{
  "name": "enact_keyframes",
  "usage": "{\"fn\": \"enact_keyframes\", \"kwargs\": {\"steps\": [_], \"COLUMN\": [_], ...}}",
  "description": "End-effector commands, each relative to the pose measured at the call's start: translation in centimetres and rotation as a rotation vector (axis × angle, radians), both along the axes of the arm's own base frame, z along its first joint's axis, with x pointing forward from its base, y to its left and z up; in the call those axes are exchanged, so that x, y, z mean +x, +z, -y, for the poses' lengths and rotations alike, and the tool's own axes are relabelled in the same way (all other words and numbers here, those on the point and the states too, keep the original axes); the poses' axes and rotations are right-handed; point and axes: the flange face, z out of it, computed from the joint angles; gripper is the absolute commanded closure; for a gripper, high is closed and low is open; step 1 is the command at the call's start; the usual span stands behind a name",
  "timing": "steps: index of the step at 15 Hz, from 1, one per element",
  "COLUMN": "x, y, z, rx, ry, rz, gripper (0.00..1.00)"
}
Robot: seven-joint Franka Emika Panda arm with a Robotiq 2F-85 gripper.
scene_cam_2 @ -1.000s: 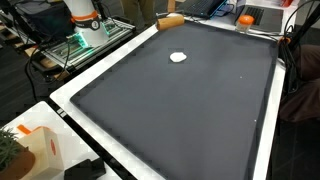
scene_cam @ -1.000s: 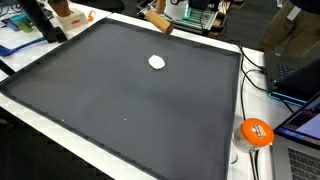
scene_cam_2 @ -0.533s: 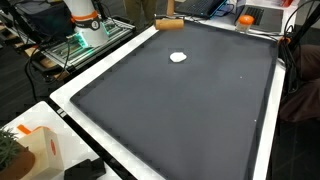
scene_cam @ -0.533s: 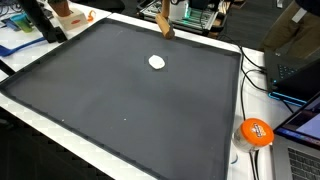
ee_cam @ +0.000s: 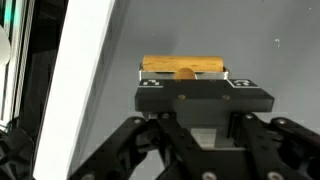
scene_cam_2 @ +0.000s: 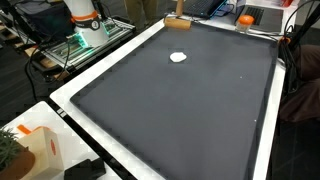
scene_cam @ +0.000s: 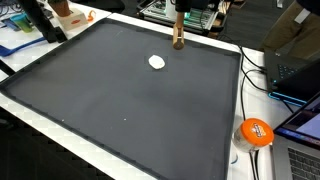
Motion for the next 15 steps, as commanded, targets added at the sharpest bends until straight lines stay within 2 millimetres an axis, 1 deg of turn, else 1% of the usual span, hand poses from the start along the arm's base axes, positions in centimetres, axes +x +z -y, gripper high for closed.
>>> {"fn": "enact_keyframes", "kwargs": {"steps": [1,2,3,6,8,9,12,15], "x": [0.2,0.4,0.4,1.7,2.6,3.0,3.0,2.0], "y": [0.0,-0.1,-0.1,-1.0,-2.2,-3.0,-5.5,-6.4], "z": [-0.1,-0.1,-0.1,1.9,3.7,4.5,6.6,7.0], "rx": [0.001,0.001,0.002,0.01,0.021,0.03,0.039,0.067], "ry": [-0.009,-0.012,-0.014,-0.187,-0.276,-0.284,-0.283,-0.27], "rz": [-0.002,-0.003,-0.004,0.061,0.111,0.121,0.085,0.075], "gripper": [0.53,0.53,0.78,0.78,0.78,0.78,0.78,0.78]}}
